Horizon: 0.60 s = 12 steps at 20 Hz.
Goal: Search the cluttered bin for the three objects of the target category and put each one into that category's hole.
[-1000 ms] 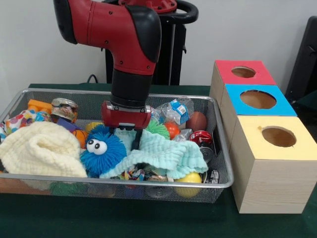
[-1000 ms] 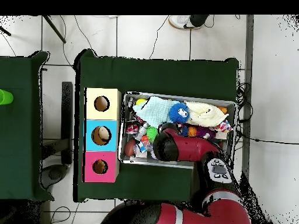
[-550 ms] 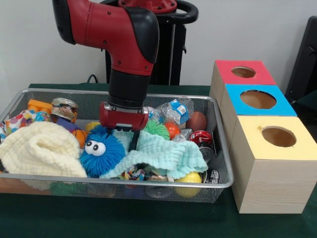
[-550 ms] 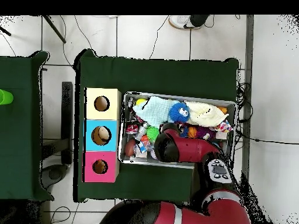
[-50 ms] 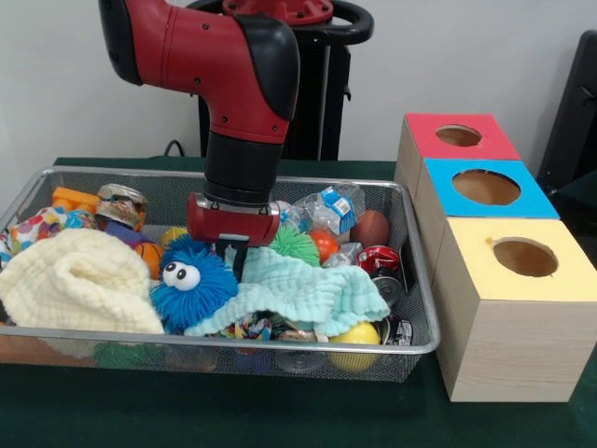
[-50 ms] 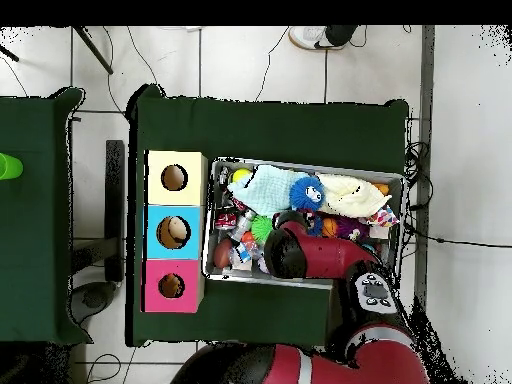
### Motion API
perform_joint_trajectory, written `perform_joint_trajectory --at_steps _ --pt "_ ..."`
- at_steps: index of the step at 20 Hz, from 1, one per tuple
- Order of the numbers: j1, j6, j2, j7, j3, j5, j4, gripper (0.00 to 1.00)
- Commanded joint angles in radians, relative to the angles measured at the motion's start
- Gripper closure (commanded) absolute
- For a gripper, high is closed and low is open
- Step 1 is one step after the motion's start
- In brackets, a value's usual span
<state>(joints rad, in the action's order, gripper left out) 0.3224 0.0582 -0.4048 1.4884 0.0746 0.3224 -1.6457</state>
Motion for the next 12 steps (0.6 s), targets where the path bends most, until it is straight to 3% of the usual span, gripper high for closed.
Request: perform_joint_trajectory --at_steps 1,3,12 --pt "0.018 0.048 0.078 0.167 -0.04 0.019 -0.039 1.0" --pt "0.031 0.08 0.075 0.181 -0.052 0.02 -0.049 1.0" --pt "0.066 -0.081 -0.004 0.157 -0.104 -0.018 -0.076 1.0"
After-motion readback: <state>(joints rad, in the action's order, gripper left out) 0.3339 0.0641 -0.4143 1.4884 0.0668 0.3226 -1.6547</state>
